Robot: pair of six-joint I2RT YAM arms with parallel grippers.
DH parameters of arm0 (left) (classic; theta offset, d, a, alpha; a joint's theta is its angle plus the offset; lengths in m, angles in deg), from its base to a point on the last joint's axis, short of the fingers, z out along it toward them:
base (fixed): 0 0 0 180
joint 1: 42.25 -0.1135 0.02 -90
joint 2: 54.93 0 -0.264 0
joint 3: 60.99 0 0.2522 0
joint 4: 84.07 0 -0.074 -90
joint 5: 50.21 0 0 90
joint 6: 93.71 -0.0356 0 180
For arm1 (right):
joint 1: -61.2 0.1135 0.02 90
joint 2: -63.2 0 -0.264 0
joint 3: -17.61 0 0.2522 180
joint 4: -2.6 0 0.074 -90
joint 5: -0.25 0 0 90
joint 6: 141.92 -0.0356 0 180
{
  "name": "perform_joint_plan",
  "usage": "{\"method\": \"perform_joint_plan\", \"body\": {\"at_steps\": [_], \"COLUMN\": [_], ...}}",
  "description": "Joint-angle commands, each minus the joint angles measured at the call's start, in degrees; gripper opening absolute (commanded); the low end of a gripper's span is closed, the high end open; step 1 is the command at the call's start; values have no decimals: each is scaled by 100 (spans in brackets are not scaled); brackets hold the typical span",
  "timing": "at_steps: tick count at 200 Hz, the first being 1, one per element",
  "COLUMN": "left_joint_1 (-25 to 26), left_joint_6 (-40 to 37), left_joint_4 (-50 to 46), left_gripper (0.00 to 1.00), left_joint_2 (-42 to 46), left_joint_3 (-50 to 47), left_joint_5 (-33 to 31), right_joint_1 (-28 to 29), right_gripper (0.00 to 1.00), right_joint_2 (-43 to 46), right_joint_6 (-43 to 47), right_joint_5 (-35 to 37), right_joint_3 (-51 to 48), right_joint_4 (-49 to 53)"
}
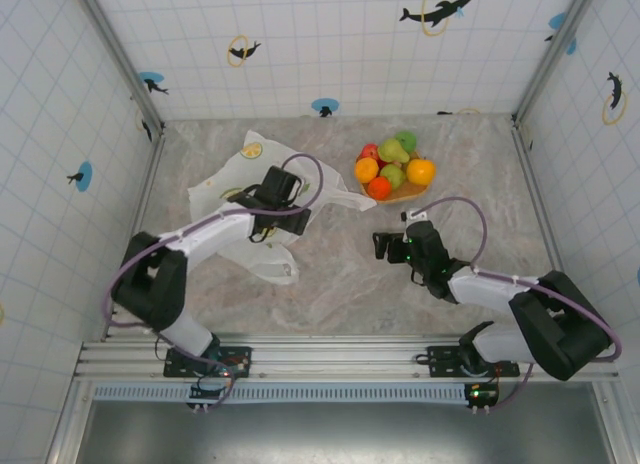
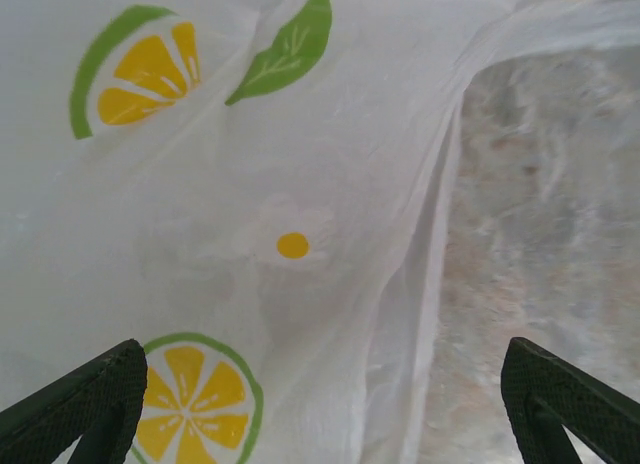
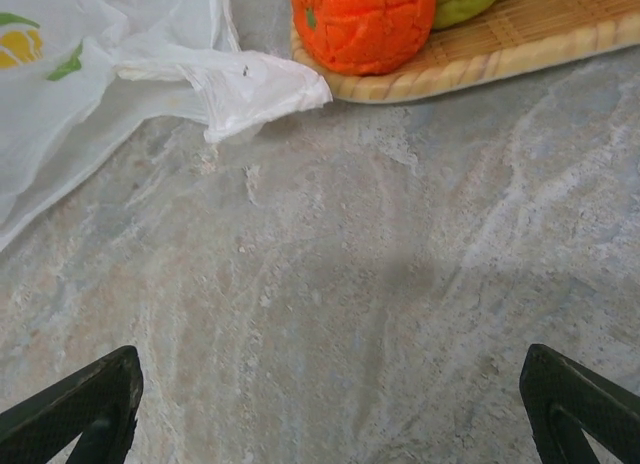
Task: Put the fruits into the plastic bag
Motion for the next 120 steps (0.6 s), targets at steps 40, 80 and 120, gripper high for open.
{"method": "perform_joint_plan", "body": {"at_steps": [40, 80, 120], "left_joint_1": [319, 336, 334], "left_joint_6": [-279, -277, -384], "left_joint_4": [327, 449, 506], "left_gripper": [94, 86, 77], "left_joint_2": [-1279, -1689, -1850], "left_joint_3": [787, 967, 996], "left_joint_5": [-997, -1500, -1667], "right_joint_1": [-228, -316, -360], "right_gripper": [100, 100, 100], "right_joint_2": [356, 476, 499], "right_joint_6": [-61, -87, -165], "right_joint_5": [-87, -135, -166], "right_joint_3": [-308, -453, -573], "right_joint_4": [-270, -286, -341]}}
